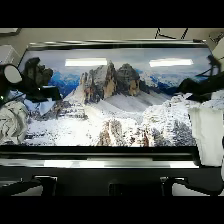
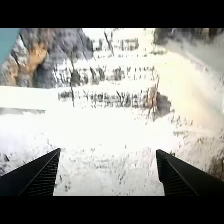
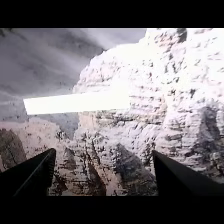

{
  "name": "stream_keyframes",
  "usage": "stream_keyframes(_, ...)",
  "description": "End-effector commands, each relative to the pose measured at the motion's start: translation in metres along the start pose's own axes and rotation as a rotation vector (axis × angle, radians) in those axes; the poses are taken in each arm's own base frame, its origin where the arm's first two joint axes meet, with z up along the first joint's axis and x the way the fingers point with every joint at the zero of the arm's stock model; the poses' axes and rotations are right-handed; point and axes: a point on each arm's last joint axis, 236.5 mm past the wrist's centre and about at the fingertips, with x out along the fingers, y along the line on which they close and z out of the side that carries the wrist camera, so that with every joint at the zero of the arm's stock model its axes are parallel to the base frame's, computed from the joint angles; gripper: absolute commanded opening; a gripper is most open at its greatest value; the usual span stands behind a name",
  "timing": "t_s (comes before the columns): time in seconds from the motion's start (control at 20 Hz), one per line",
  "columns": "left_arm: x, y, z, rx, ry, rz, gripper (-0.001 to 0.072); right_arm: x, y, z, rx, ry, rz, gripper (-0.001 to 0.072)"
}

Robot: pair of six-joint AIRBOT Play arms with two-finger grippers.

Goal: Fold the clothes and pants, and hang the long-sleeved shirts on hangers.

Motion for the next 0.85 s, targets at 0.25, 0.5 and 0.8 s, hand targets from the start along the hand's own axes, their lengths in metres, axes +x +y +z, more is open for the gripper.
stream_keyframes(0.25,0.037,-0.004,-0.05,-0.007,0.052,-0.035,0.0661,0.042,0.016,-0.044,-0.048,0.155,-0.04,0.0674)
stream_keyframes(0.5,0.038,-0.004,-0.05,-0.007,0.055,-0.034,0.0661,0.042,0.016,-0.044,-0.048,0.155,-0.04,0.0674)
stream_keyframes(0.8,0.038,-0.004,-0.05,-0.007,0.055,-0.034,0.0661,0.042,0.016,-0.044,-0.048,0.155,-0.039,0.0674)
